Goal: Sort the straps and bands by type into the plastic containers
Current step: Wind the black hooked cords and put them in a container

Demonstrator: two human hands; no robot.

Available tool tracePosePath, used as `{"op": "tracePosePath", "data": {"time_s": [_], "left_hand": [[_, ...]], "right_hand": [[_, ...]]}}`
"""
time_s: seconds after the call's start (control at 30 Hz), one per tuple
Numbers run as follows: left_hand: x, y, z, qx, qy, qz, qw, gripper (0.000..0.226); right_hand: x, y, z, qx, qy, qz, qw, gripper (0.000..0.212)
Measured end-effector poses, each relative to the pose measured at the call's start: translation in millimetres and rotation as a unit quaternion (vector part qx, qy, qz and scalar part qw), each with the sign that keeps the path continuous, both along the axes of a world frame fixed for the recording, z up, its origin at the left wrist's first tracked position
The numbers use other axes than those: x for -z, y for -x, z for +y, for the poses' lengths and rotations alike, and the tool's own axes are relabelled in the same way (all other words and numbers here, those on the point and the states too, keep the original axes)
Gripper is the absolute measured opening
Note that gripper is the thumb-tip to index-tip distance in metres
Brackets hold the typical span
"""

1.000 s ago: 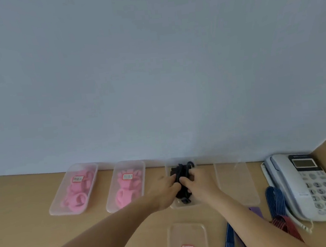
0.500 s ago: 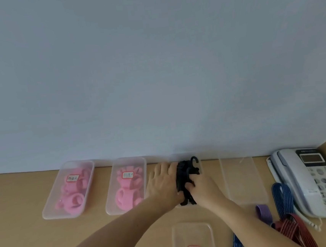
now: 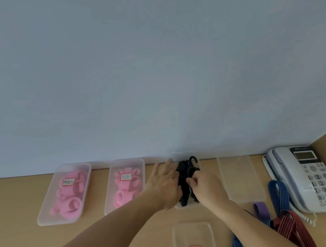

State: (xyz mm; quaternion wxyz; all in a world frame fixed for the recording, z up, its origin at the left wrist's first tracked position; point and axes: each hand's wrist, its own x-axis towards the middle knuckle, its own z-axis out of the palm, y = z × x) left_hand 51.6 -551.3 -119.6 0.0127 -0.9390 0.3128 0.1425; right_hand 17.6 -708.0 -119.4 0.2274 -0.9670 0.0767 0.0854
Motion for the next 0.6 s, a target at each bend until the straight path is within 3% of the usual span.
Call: {"op": "tracePosePath", "data": {"time_s": [0.13,0.23,0.37,0.6], "left_hand": [[4.0,2.6,-1.3,0.01,-0.002,-0.017,1.0,0.069],[10.6,4.1,0.5,0.008,-0.018,-0.016,1.0,0.074],[19.9,5.4,4.0,0.01,-0.035,-0.013,0.999,0.072],[25.0,6.9,-4.9,0.0,-0.086,-0.014,0.996,0.065]], "right_hand": [[5.6,-0.7,-3.9,0.003,0.044,-0.033,0.998,0.027],[6.4,-2.2,-5.6,0.04,-0.012,-0.033,0.999,0.023],[10.7,-1.1,-5.4,0.04,-0.081,-0.029,0.995,0.05],[22.4,-5.9,5.2,0.041,-0.058,-0.01,0.997,0.032]]}}
